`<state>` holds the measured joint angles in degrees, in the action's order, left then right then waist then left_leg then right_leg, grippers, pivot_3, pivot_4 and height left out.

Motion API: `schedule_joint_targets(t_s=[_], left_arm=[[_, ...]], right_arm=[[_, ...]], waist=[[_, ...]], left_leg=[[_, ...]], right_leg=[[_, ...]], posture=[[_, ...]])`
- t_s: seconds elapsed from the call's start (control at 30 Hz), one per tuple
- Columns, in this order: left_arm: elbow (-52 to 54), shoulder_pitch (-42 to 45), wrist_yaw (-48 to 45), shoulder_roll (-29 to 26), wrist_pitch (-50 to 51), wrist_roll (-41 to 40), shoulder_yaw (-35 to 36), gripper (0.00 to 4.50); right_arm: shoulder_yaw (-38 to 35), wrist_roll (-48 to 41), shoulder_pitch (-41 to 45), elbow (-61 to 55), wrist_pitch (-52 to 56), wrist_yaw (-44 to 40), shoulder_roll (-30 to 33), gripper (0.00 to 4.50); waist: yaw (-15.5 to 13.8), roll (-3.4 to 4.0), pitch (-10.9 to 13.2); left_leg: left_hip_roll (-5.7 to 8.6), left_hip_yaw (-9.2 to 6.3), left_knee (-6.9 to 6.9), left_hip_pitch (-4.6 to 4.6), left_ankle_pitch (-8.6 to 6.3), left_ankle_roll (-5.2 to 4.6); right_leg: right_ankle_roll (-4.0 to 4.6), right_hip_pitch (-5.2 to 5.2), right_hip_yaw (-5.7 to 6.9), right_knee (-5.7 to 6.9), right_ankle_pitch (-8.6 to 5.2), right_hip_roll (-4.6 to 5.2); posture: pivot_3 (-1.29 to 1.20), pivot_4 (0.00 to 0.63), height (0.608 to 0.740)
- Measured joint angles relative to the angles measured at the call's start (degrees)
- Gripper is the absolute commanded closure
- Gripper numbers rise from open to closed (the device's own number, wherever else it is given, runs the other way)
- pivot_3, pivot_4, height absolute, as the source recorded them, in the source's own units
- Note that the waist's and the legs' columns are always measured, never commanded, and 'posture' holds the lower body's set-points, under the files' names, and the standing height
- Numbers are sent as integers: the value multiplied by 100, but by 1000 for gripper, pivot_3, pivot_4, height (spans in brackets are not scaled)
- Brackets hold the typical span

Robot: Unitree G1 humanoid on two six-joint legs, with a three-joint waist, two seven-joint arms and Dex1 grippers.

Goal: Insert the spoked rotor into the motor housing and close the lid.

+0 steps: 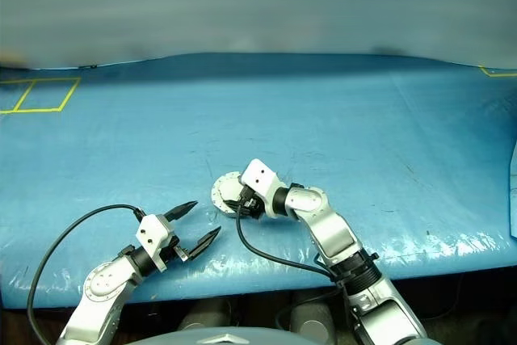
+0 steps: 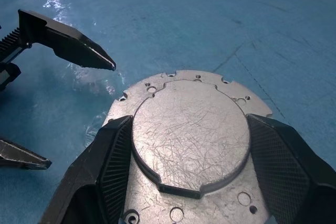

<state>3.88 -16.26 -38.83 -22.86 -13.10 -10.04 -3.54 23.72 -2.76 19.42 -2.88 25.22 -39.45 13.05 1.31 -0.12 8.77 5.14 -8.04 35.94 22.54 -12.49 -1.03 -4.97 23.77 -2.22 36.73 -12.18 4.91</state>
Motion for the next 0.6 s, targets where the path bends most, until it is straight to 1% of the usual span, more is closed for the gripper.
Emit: schedule_joint_targets(t_s=[0.4,0.6], left_arm=[[0,-19,4,13,0,0,-11,37],[0,-23,24,71,8,-25,2,37]], right_arm=[[101,165,19,36,-9,128,-5,1477],[187,237,59,48,-5,191,0,1477]], waist=[[5,0,-1],[7,1,-1]], left_leg=[[-2,0,2,-7,0,1],[-6,0,2,-23,1,3]], right_leg=[[5,0,0,2,-3,-1],[27,-11,-1,4,-16,-5]], posture=[[0,150,740],[0,150,740]])
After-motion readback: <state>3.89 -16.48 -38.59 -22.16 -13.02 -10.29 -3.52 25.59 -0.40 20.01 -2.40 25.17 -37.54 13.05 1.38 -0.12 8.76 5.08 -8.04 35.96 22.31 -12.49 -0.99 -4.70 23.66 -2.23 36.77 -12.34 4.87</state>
